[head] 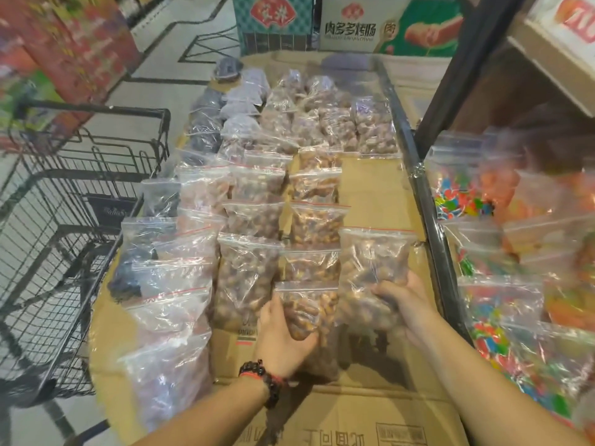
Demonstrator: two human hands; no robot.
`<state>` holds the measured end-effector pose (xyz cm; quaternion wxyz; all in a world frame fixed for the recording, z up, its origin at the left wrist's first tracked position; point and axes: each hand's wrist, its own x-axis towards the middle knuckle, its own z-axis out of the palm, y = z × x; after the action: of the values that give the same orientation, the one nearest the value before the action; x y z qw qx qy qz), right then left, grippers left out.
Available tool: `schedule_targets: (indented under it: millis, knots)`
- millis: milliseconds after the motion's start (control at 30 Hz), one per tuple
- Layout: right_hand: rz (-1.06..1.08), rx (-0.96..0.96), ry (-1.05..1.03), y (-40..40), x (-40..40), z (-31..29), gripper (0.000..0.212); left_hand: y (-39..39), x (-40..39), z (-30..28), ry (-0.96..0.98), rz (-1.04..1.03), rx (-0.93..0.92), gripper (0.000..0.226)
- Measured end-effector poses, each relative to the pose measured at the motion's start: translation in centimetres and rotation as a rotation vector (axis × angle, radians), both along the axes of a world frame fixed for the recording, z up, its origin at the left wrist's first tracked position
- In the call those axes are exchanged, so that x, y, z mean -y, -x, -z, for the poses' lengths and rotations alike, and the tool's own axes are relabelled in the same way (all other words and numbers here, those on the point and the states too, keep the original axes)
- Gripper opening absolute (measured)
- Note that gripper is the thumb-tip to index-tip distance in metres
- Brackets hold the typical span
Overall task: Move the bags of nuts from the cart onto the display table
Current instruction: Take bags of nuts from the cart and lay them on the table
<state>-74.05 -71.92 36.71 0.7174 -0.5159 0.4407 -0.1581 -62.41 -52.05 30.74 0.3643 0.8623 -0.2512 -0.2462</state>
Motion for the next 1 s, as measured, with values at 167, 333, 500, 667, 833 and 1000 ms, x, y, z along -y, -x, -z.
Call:
schedule_targets:
  millis: [167, 333, 500, 667, 833, 1000]
  knots:
    - [0.004, 0.093, -0.021, -1.9, 3.3, -0.7, 0.043, 0.7, 0.5, -1.5, -0.083, 0.147, 0.215, 0.09]
    - [0.018, 0.131, -0.011, -5.9, 7.8, -1.6, 0.033, -0.6, 1.8, -1.3, -0.313, 0.408, 0.32, 0.065]
    - [0.089, 0.079, -0.014, -11.0, 13.6, -0.4, 0.036, -1.6, 1.9, 1.8, -0.126, 0.429, 0.617, 0.051]
    - [0.061, -0.064, -0.002, -15.3, 18.4, 1.1, 0.029, -5.8, 2.1, 5.2, -0.133, 0.347, 1.215, 0.024]
    - [0.085, -0.117, -0.003, -17.9, 22.0, 3.0, 0.024, -6.6, 11.4, -1.2, -0.095, 0.429, 0.717, 0.057]
    - [0.05, -0.124, 0.065, -20.0, 24.2, 3.6, 0.026, -13.9, 21.5, -4.8, -0.297, 0.431, 0.633, 0.071]
